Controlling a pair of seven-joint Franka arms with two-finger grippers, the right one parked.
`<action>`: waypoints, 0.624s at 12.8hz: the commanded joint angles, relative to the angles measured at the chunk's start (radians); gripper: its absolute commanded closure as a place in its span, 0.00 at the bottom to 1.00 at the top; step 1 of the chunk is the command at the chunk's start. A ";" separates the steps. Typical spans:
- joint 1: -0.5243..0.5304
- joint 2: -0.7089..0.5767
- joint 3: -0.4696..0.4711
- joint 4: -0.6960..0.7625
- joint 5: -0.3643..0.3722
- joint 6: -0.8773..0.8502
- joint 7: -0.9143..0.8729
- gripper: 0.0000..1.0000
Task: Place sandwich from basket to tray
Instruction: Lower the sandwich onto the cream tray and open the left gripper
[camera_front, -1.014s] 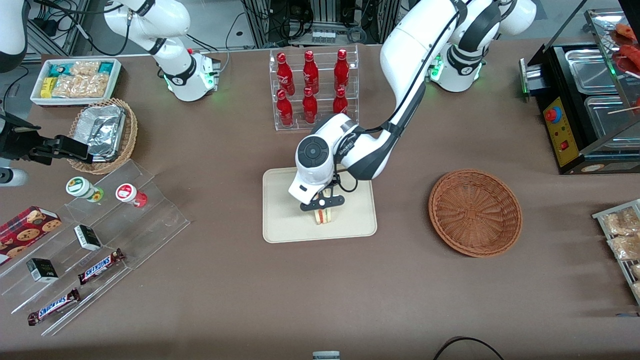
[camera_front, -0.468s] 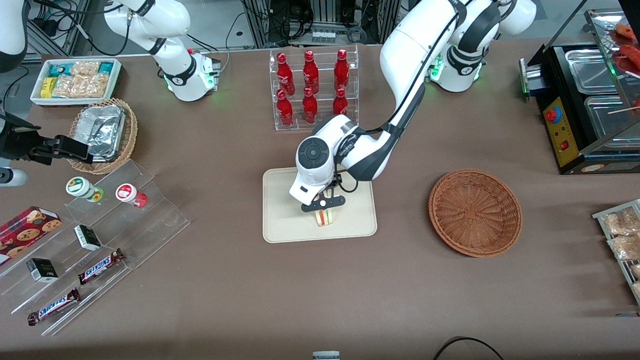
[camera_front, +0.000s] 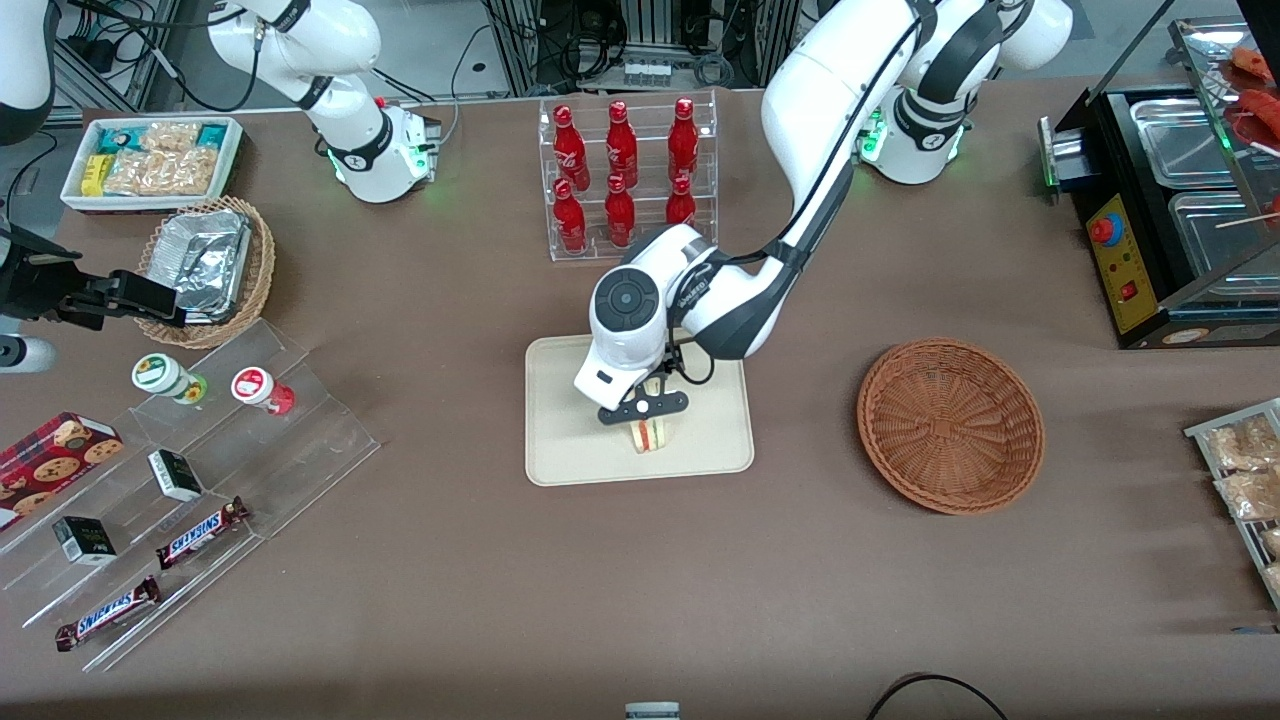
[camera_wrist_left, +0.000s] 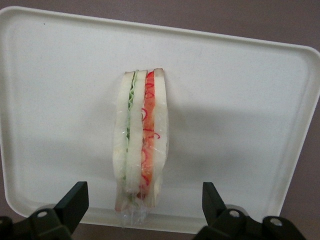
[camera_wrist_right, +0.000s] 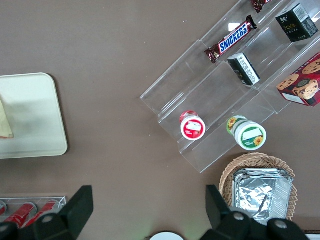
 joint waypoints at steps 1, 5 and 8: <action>-0.009 -0.053 0.014 0.003 0.003 -0.059 -0.006 0.00; -0.002 -0.131 0.018 0.002 0.006 -0.120 0.050 0.00; 0.049 -0.216 0.027 -0.012 0.005 -0.197 0.100 0.00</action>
